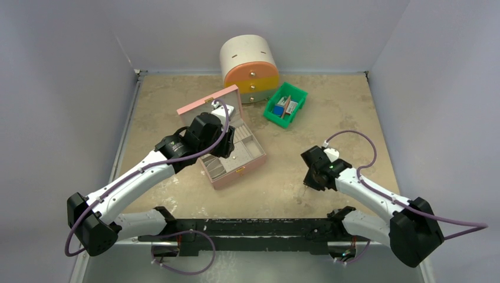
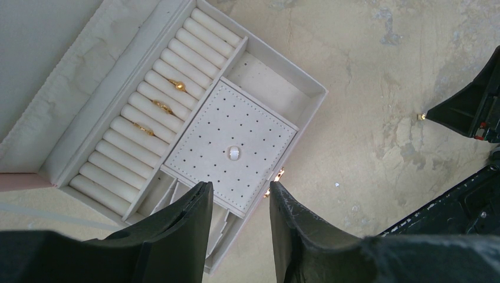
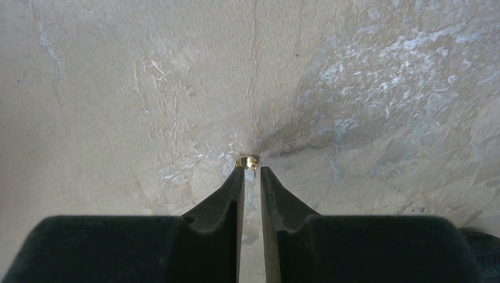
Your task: Organize the mixed jewelry
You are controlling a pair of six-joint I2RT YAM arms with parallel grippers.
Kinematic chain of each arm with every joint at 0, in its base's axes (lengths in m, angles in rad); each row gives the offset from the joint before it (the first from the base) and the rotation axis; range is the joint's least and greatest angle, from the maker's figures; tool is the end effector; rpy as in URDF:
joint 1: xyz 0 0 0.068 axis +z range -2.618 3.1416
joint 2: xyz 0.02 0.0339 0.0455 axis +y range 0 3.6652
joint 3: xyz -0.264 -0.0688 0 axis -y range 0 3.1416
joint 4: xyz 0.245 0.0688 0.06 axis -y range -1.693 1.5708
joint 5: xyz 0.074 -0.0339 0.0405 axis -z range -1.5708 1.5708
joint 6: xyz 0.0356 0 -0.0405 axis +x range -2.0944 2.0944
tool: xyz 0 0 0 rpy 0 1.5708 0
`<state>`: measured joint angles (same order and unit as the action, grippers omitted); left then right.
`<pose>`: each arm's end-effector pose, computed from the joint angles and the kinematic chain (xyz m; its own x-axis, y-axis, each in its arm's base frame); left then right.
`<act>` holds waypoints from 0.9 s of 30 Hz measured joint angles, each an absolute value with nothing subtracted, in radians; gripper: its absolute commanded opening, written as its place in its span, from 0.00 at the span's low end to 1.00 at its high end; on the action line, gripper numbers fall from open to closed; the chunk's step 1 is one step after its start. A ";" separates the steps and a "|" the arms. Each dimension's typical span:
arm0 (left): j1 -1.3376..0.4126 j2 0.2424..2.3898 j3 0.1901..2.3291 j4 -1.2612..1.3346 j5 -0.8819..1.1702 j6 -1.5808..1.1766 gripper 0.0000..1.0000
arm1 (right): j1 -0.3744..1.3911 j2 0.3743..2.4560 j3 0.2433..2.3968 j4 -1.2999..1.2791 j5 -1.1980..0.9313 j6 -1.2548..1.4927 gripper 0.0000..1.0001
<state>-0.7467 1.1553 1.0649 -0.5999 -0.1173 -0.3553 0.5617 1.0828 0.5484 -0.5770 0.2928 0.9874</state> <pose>0.1842 -0.1648 0.3230 -0.6498 0.1306 -0.7488 0.4078 0.8913 -0.1984 0.1625 0.0901 0.1767 -0.7531 0.4702 -0.4602 0.4119 0.8824 0.2276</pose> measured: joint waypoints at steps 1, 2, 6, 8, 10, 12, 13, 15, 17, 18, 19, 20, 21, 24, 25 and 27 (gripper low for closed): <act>-0.747 1.155 1.065 -0.600 -0.118 -0.355 0.40 | 0.562 1.084 0.547 -0.575 0.293 0.987 0.19; -0.747 1.155 1.065 -0.600 -0.118 -0.355 0.40 | 0.562 1.085 0.546 -0.573 0.292 0.987 0.19; -0.747 1.155 1.065 -0.600 -0.118 -0.355 0.40 | 0.562 1.085 0.537 -0.562 0.293 0.988 0.19; -0.747 1.155 1.065 -0.600 -0.118 -0.355 0.40 | 0.562 1.085 0.531 -0.562 0.292 0.989 0.18; -0.747 1.155 1.065 -0.600 -0.118 -0.355 0.40 | 0.562 1.085 0.527 -0.559 0.292 0.989 0.18; -0.747 1.155 1.065 -0.600 -0.118 -0.355 0.40 | 0.562 1.087 0.522 -0.553 0.292 0.990 0.17; -0.747 1.154 1.065 -0.600 -0.118 -0.355 0.40 | 0.562 1.087 0.521 -0.551 0.292 0.990 0.16; -0.747 1.152 1.065 -0.600 -0.117 -0.355 0.40 | 0.562 1.089 0.520 -0.547 0.292 0.991 0.14; -0.747 1.151 1.065 -0.600 -0.118 -0.355 0.40 | 0.562 1.091 0.519 -0.540 0.289 0.991 0.12; -0.747 1.151 1.065 -0.600 -0.118 -0.355 0.40 | 0.562 1.092 0.518 -0.538 0.288 0.991 0.11; -0.747 1.150 1.065 -0.600 -0.118 -0.355 0.40 | 0.562 1.093 0.517 -0.535 0.288 0.991 0.09; -0.747 1.150 1.065 -0.600 -0.118 -0.355 0.40 | 0.562 1.093 0.516 -0.533 0.287 0.991 0.07; -0.747 1.150 1.065 -0.600 -0.118 -0.355 0.40 | 0.562 1.093 0.515 -0.533 0.287 0.991 0.04; -0.747 1.150 1.065 -0.600 -0.118 -0.355 0.40 | 0.562 1.093 0.515 -0.530 0.285 0.991 0.00; -0.747 1.149 1.065 -0.600 -0.118 -0.355 0.40 | 0.562 1.093 0.515 -0.529 0.284 0.991 0.00; -0.747 1.149 1.065 -0.600 -0.118 -0.356 0.40 | 0.562 1.093 0.515 -0.528 0.279 0.991 0.00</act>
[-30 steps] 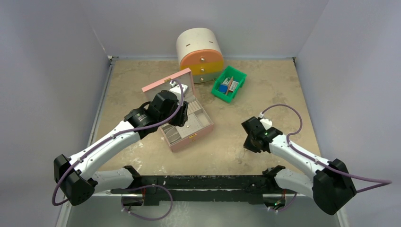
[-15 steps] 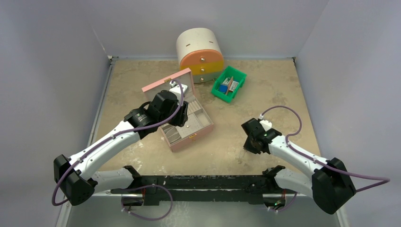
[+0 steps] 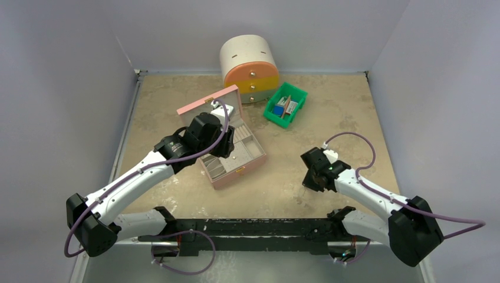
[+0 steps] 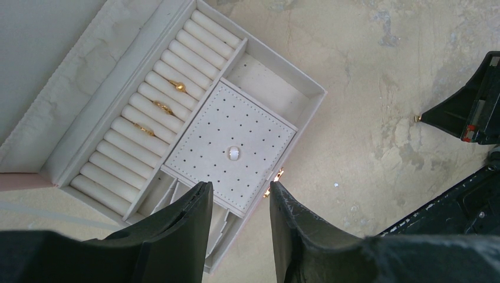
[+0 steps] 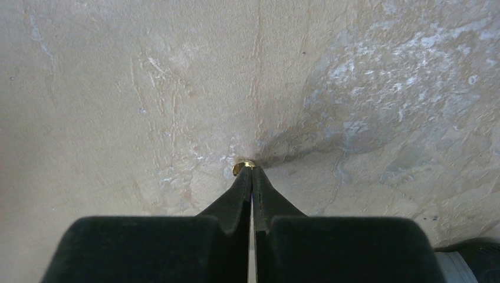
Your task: Organize the mixed jewelry
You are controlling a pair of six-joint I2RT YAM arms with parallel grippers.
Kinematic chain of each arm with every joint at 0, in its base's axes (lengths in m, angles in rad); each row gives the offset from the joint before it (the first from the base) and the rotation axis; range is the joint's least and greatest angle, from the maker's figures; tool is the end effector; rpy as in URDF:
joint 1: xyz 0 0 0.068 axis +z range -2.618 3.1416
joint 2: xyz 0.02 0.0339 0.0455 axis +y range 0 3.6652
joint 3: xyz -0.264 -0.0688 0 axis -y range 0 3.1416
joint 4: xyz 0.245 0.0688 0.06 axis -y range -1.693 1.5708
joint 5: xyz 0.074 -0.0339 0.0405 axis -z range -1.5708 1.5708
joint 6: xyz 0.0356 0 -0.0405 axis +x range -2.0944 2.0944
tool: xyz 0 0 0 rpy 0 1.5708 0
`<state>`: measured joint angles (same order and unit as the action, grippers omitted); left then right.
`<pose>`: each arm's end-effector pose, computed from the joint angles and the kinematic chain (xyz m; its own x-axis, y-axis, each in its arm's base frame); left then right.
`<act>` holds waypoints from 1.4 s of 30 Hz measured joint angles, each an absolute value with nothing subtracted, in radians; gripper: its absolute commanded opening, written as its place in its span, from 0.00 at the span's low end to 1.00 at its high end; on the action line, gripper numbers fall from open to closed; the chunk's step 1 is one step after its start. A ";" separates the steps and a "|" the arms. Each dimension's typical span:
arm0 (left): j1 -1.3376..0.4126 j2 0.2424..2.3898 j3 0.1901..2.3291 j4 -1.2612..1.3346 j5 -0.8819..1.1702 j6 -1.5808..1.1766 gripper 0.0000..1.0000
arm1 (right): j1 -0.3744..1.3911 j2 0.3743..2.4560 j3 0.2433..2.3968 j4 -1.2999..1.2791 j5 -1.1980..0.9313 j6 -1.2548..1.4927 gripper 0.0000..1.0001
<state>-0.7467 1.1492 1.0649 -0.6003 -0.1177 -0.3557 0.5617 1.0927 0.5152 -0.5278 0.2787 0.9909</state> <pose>0.1833 -0.1639 0.3244 -0.6467 0.1273 -0.7520 0.4081 0.8907 -0.2002 0.1619 0.0903 0.1677 -0.7553 0.4749 -0.4516 0.4093 0.8800 0.2408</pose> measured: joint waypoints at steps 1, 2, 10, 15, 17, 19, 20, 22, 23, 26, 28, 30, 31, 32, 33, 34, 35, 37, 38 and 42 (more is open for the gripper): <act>-0.747 1.148 1.065 -0.600 -0.118 -0.355 0.40 | 0.562 1.092 0.515 -0.528 0.275 0.991 0.00; -0.747 1.148 1.065 -0.600 -0.118 -0.356 0.40 | 0.562 1.090 0.515 -0.528 0.271 0.990 0.00; -0.747 1.118 1.051 -0.589 -0.113 -0.363 0.42 | 0.561 1.005 0.515 -0.517 0.208 0.959 0.00; -0.747 1.044 0.997 -0.575 -0.080 -0.387 0.45 | 0.562 0.918 0.516 -0.455 0.091 0.913 0.00; -0.747 1.007 0.976 -0.559 -0.063 -0.402 0.46 | 0.561 0.902 0.518 -0.424 0.046 0.894 0.00; -0.747 0.970 0.956 -0.537 -0.039 -0.413 0.48 | 0.561 0.896 0.527 -0.389 -0.013 0.879 0.00; -0.746 0.952 0.946 -0.523 -0.027 -0.421 0.48 | 0.561 0.896 0.532 -0.367 -0.047 0.873 0.00; -0.747 0.918 0.926 -0.493 0.003 -0.435 0.50 | 0.561 0.896 0.540 -0.322 -0.113 0.873 0.00; -0.747 0.899 0.913 -0.472 0.019 -0.445 0.51 | 0.561 0.896 0.543 -0.292 -0.152 0.874 0.00; -0.747 0.849 0.875 -0.418 0.069 -0.466 0.52 | 0.562 0.903 0.546 -0.192 -0.269 0.901 0.00; -0.746 0.823 0.849 -0.371 0.108 -0.483 0.52 | 0.569 0.912 0.546 -0.125 -0.330 0.928 0.00; -0.747 0.808 0.824 -0.326 0.146 -0.496 0.52 | 0.582 0.920 0.548 -0.059 -0.381 0.965 0.00; -0.747 0.803 0.810 -0.303 0.166 -0.503 0.52 | 0.590 0.923 0.552 -0.029 -0.403 0.983 0.00; -0.747 0.800 0.796 -0.281 0.184 -0.510 0.52 | 0.599 0.923 0.556 0.001 -0.422 1.003 0.00; -0.747 0.798 0.784 -0.262 0.201 -0.516 0.52 | 0.608 0.923 0.561 0.031 -0.440 1.023 0.00; -0.747 0.796 0.771 -0.241 0.217 -0.522 0.52 | 0.616 0.923 0.566 0.055 -0.449 1.039 0.00; -0.747 0.794 0.759 -0.221 0.233 -0.530 0.52 | 0.630 0.923 0.573 0.086 -0.464 1.064 0.00; -0.746 0.783 0.736 -0.185 0.261 -0.540 0.52 | 0.651 0.923 0.583 0.132 -0.475 1.101 0.00; -0.747 0.775 0.724 -0.161 0.279 -0.543 0.51 | 0.662 0.923 0.588 0.153 -0.482 1.120 0.00; -0.747 0.740 0.702 -0.073 0.333 -0.558 0.51 | 0.706 0.925 0.606 0.228 -0.491 1.190 0.00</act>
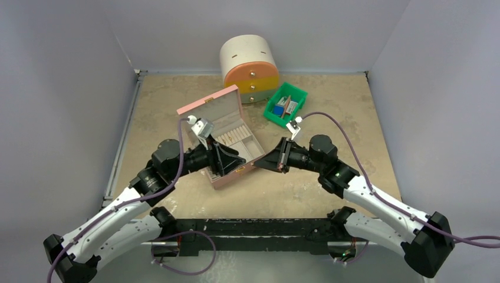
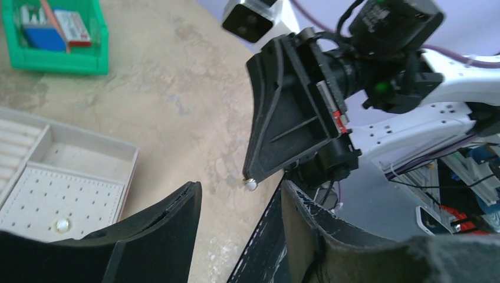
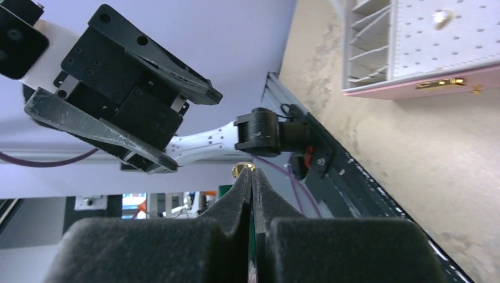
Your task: Organize the mixed jewelry
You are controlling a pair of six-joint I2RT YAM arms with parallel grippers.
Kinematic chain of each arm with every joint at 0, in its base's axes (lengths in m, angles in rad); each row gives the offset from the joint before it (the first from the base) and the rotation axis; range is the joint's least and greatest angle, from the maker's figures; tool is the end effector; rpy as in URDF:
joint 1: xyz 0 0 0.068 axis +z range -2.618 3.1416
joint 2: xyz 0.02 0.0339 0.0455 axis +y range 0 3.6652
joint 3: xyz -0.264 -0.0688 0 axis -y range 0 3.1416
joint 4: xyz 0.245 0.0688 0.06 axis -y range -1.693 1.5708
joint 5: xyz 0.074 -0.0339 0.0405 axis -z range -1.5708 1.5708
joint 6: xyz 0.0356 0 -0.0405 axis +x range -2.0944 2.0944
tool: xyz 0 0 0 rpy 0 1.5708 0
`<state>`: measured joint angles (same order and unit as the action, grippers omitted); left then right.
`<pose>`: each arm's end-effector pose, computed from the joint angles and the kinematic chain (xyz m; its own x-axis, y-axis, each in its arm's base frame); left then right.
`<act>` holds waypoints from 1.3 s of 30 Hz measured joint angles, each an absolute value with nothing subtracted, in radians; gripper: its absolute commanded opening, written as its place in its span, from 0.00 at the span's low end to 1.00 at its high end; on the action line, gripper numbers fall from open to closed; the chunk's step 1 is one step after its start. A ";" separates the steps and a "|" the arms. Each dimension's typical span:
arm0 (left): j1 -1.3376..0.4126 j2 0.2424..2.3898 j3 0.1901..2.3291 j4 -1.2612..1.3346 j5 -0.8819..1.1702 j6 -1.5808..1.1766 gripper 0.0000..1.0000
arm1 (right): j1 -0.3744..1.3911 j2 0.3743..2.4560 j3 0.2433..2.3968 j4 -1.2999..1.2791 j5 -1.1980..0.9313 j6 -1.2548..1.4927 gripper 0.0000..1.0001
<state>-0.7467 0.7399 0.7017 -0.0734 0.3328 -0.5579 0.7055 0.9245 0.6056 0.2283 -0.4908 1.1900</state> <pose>0.1236 -0.1302 0.3301 -0.5353 -0.1863 -0.8238 0.7035 0.4415 -0.5570 0.1546 0.1538 0.2949 -0.8883 0.3190 -0.3305 -0.2814 0.1909 0.9404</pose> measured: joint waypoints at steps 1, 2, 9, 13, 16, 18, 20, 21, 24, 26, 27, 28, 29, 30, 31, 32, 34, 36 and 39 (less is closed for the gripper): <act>-0.747 0.730 0.698 -0.054 0.340 -0.558 0.51 | 0.711 0.927 0.609 0.249 -0.491 1.208 0.00; -0.747 0.719 0.695 -0.034 0.349 -0.558 0.51 | 0.722 0.930 0.611 0.263 -0.491 1.221 0.00; -0.747 0.655 0.689 0.035 0.413 -0.528 0.49 | 0.760 0.982 0.627 0.368 -0.501 1.313 0.00; -0.747 0.631 0.689 0.039 0.440 -0.488 0.48 | 0.775 0.998 0.646 0.410 -0.518 1.345 0.00; -0.747 0.618 0.689 0.039 0.452 -0.460 0.46 | 0.786 1.002 0.664 0.437 -0.521 1.361 0.00; -0.747 0.612 0.689 0.039 0.461 -0.443 0.46 | 0.791 1.002 0.672 0.456 -0.521 1.371 0.00; -0.747 0.604 0.689 0.039 0.466 -0.424 0.45 | 0.794 1.002 0.677 0.470 -0.524 1.381 0.00; -0.747 0.601 0.689 0.040 0.467 -0.416 0.45 | 0.797 1.003 0.681 0.474 -0.525 1.385 0.00; -0.747 0.591 0.685 0.048 0.470 -0.398 0.46 | 0.803 1.013 0.698 0.480 -0.527 1.394 0.00; -0.747 0.582 0.676 0.059 0.472 -0.387 0.46 | 0.807 1.022 0.708 0.485 -0.527 1.398 0.00; -0.747 0.578 0.673 0.061 0.473 -0.381 0.45 | 0.809 1.028 0.712 0.489 -0.527 1.399 0.00; -0.747 0.575 0.672 0.064 0.476 -0.373 0.45 | 0.812 1.034 0.715 0.493 -0.527 1.403 0.00; -0.747 0.574 0.671 0.066 0.477 -0.368 0.46 | 0.813 1.040 0.717 0.498 -0.527 1.407 0.00; -0.747 0.572 0.671 0.066 0.480 -0.356 0.46 | 0.814 1.045 0.719 0.504 -0.528 1.412 0.00; -0.747 0.571 0.671 0.066 0.483 -0.348 0.46 | 0.818 1.052 0.721 0.511 -0.528 1.414 0.00; -0.746 0.570 0.671 0.066 0.486 -0.341 0.45 | 0.819 1.056 0.723 0.515 -0.528 1.417 0.00; -0.747 0.569 0.671 0.065 0.494 -0.316 0.45 | 0.826 1.070 0.731 0.521 -0.527 1.421 0.00; -0.747 0.569 0.671 0.064 0.497 -0.294 0.45 | 0.835 1.081 0.741 0.527 -0.528 1.423 0.00; -0.747 0.569 0.671 0.059 0.499 -0.269 0.44 | 0.845 1.090 0.749 0.535 -0.528 1.425 0.00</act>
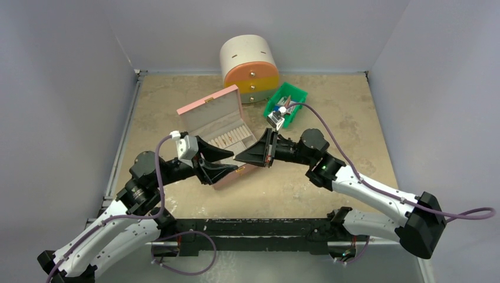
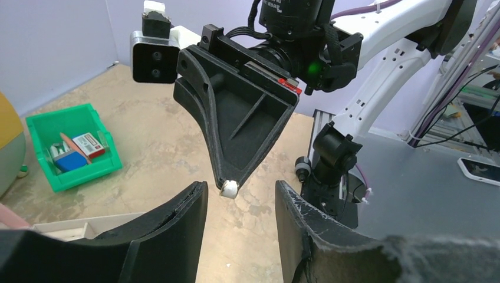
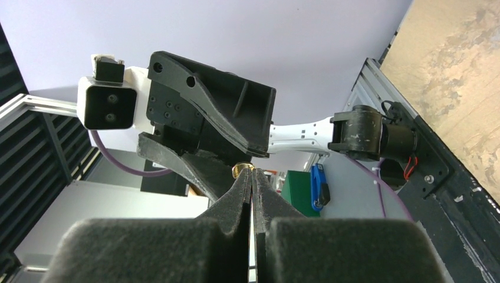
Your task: Organize the mixed jewelry
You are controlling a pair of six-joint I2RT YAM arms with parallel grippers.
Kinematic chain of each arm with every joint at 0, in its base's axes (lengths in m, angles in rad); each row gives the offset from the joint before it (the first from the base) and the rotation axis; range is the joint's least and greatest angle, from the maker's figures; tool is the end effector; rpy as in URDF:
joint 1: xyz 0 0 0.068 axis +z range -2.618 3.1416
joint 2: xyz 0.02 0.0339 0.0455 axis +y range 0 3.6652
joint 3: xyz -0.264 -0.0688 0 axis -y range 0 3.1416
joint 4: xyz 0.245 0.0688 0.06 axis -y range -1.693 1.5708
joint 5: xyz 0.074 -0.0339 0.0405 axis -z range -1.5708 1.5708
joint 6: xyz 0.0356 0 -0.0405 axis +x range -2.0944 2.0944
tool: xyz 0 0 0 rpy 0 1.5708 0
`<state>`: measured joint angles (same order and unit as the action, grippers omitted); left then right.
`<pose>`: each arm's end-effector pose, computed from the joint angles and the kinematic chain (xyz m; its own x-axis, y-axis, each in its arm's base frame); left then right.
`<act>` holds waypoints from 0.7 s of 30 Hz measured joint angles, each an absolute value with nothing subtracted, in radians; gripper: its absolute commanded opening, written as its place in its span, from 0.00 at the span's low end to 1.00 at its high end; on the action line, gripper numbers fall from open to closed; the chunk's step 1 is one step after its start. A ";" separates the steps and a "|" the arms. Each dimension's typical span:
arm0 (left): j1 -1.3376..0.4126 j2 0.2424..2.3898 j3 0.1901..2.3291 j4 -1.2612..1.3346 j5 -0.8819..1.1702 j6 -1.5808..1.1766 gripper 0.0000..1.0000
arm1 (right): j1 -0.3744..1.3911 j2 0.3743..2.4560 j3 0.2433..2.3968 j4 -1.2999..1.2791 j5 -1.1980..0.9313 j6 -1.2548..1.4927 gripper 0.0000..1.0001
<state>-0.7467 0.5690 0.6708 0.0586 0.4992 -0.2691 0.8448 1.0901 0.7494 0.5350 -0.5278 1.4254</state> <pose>0.0905 -0.1070 0.3571 -0.1378 -0.1905 -0.9720 0.9404 0.2829 -0.1887 0.1537 0.2001 0.3425 -0.9453 0.2228 -0.2384 -0.2680 -0.1133 0.9567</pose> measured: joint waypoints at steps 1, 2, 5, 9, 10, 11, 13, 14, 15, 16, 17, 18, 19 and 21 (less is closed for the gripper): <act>-0.747 0.569 0.671 0.057 0.500 -0.264 0.44 | 0.847 1.093 0.752 0.537 -0.528 1.426 0.00; -0.746 0.569 0.671 0.055 0.499 -0.256 0.43 | 0.850 1.093 0.754 0.538 -0.528 1.427 0.00; -0.747 0.568 0.671 0.048 0.500 -0.241 0.40 | 0.853 1.093 0.754 0.538 -0.528 1.429 0.00; -0.747 0.567 0.671 0.039 0.501 -0.227 0.34 | 0.857 1.093 0.754 0.538 -0.528 1.429 0.00; -0.747 0.567 0.671 0.037 0.502 -0.224 0.31 | 0.857 1.093 0.754 0.538 -0.528 1.429 0.00; -0.747 0.567 0.671 0.036 0.504 -0.223 0.30 | 0.857 1.093 0.754 0.538 -0.528 1.429 0.00; -0.747 0.568 0.671 0.035 0.509 -0.221 0.26 | 0.859 1.093 0.754 0.538 -0.528 1.429 0.00; -0.746 0.569 0.671 0.035 0.513 -0.221 0.24 | 0.859 1.093 0.754 0.538 -0.527 1.429 0.00; -0.746 0.569 0.671 0.035 0.514 -0.220 0.22 | 0.859 1.093 0.754 0.538 -0.528 1.429 0.00; -0.746 0.570 0.671 0.035 0.515 -0.218 0.21 | 0.860 1.093 0.754 0.538 -0.528 1.429 0.00; -0.746 0.570 0.671 0.035 0.516 -0.216 0.19 | 0.862 1.093 0.754 0.538 -0.528 1.429 0.00; -0.746 0.570 0.671 0.035 0.516 -0.216 0.17 | 0.862 1.093 0.754 0.538 -0.529 1.429 0.00; -0.745 0.570 0.671 0.035 0.516 -0.216 0.15 | 0.863 1.093 0.754 0.538 -0.533 1.429 0.00; -0.744 0.570 0.671 0.034 0.518 -0.215 0.13 | 0.863 1.093 0.754 0.538 -0.537 1.429 0.00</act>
<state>-0.7437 0.5701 0.6708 0.0338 0.5179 -0.2153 0.8635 1.0935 0.7536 0.5385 -0.5369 1.4288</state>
